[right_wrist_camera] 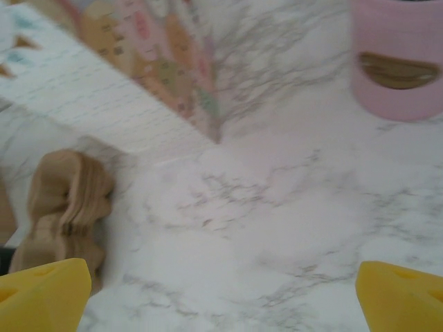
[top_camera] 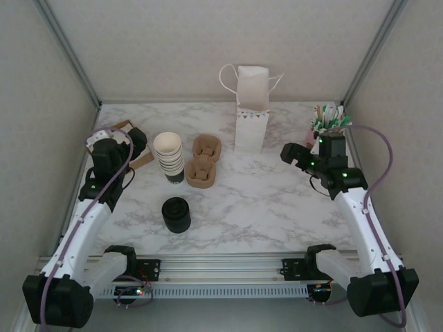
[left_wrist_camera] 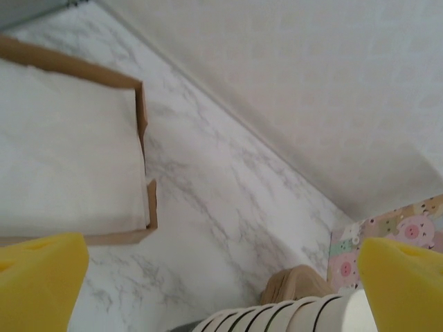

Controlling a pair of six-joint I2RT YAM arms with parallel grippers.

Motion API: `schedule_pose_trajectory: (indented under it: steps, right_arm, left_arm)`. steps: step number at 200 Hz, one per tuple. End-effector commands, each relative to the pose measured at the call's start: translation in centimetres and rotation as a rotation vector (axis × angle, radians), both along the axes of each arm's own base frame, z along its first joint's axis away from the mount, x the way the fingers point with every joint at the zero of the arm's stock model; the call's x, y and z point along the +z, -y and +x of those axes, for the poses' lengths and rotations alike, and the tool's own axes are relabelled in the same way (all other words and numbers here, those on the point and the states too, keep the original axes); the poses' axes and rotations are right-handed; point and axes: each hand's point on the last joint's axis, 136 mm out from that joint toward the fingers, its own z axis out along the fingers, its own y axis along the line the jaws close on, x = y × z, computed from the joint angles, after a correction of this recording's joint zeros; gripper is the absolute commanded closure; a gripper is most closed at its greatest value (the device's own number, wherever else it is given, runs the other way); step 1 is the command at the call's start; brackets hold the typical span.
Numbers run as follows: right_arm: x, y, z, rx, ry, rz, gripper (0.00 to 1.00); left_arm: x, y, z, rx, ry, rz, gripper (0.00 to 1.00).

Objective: Pack the takeout coffee

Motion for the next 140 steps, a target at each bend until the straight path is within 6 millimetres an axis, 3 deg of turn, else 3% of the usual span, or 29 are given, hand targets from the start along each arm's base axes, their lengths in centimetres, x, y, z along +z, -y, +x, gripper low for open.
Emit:
schedule_pose_trajectory:
  steps: [1, 86, 140]
  right_arm:
    - [1.2, -3.2, -0.5, 0.117, -0.017, -0.007, 0.04]
    - [3.5, -16.7, -0.2, 0.457, -0.059, -0.215, 0.25]
    - [4.3, -24.9, 0.8, 0.587, -0.057, -0.279, 0.32]
  left_arm:
    - [-0.5, 0.4, -0.1, -0.026, -0.047, -0.082, 0.0]
    - [-4.7, 0.8, -1.0, -0.188, -0.178, -0.294, 0.01]
    - [-6.0, 2.2, -2.3, -0.266, -0.219, -0.342, 0.25]
